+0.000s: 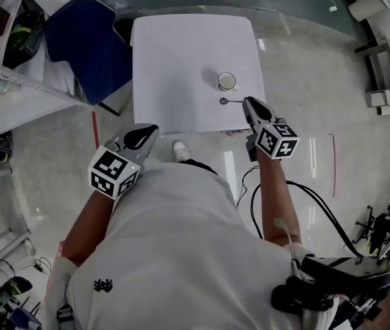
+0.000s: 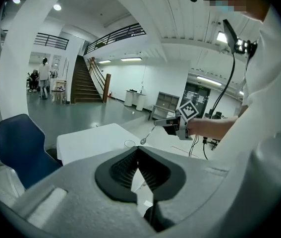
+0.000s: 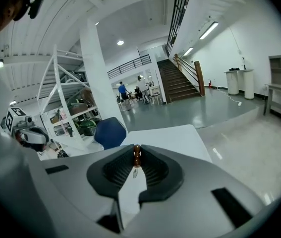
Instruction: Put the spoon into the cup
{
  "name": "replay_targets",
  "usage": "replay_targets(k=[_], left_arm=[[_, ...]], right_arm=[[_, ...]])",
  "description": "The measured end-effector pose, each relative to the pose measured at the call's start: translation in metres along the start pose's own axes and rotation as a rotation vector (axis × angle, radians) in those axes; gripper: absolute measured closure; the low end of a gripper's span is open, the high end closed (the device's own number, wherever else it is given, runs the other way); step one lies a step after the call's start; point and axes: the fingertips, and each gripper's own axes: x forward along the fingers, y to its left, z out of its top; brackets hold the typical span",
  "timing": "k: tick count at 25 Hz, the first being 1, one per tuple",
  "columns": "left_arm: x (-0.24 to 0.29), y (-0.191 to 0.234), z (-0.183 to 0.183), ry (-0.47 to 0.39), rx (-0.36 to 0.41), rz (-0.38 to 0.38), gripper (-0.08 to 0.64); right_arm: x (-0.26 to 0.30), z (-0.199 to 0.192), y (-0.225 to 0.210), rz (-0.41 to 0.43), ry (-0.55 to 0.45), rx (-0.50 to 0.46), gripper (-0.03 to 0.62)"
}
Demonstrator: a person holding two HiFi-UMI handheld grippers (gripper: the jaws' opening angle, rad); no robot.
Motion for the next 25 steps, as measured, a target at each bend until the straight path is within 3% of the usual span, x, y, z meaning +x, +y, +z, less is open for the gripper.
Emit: replay_targets(k=[12, 25], left_arm=[[0.063, 0.029, 0.018, 0.065, -0.039, 0.066, 0.551], [0.082, 0.051, 0.023, 0.114, -0.068, 0.145, 0.551]], right_arm=[[0.079, -0.01, -0.11, -0.034, 0.07, 0.051, 0.541], [0.151, -0.049, -0.148, -0.022, 0.16, 0.09, 0.541]])
